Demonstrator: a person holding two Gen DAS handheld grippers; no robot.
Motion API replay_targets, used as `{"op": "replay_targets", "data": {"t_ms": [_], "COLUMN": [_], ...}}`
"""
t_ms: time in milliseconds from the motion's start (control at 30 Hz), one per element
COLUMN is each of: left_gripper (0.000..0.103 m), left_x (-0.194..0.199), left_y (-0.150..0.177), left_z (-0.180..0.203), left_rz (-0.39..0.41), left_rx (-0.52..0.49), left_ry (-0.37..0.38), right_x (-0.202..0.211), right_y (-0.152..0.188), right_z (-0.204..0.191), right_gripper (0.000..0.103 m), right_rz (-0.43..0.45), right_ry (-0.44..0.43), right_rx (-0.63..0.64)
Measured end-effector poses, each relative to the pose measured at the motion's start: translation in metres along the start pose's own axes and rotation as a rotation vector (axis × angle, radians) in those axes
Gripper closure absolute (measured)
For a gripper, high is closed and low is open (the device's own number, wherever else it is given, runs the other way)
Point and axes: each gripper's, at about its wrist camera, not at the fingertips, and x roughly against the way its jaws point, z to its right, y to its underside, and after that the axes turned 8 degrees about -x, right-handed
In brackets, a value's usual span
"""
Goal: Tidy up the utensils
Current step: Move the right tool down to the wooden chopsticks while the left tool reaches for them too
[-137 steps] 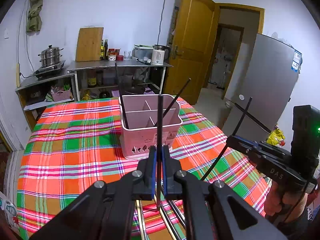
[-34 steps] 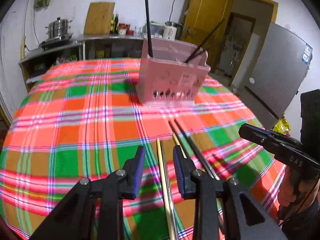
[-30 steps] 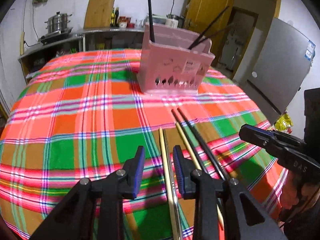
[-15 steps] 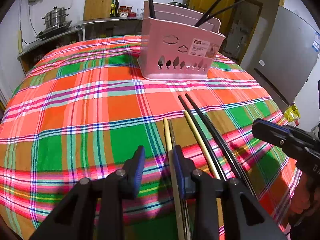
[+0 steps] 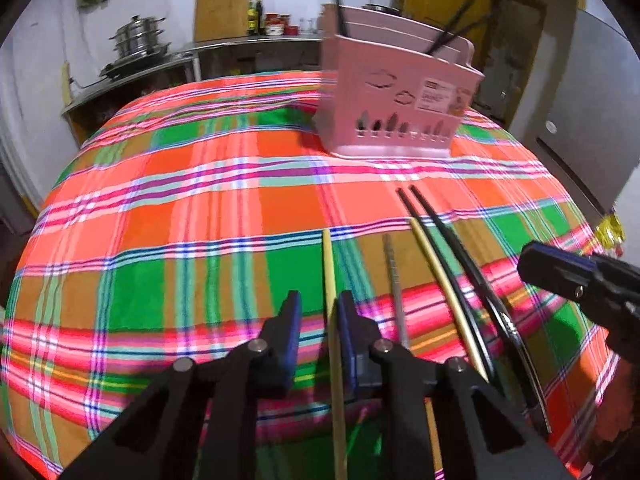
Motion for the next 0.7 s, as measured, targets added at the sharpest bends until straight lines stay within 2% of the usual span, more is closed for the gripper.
{"op": "replay_targets", "data": {"t_ms": [200,367,700], "left_gripper": [0.085,0.085,0.084], "left_x": [0.003,0.004,0.003], "left_y": [0.002,0.005,0.002], "left_z": [-0.021,-0.032,-0.04], "left_rz": [-0.003,-0.003,-0.016], "left_rx": [0.069,0.106,0.137], "left_ry": [-0.014,-0.021,0.041], "right_x": [-0.024,-0.046,-0.058], "right_y": [-0.004,-0.007,-0.014], "right_z": [-0.012,-0.012,-0.01], "right_gripper": [0.092,0.092,0.092], "right_rz": [-0.04,-0.084,-0.112], "right_ry": [-0.003,0.04,0.091], "right_rx": [0.006,0.004,-0.007]}}
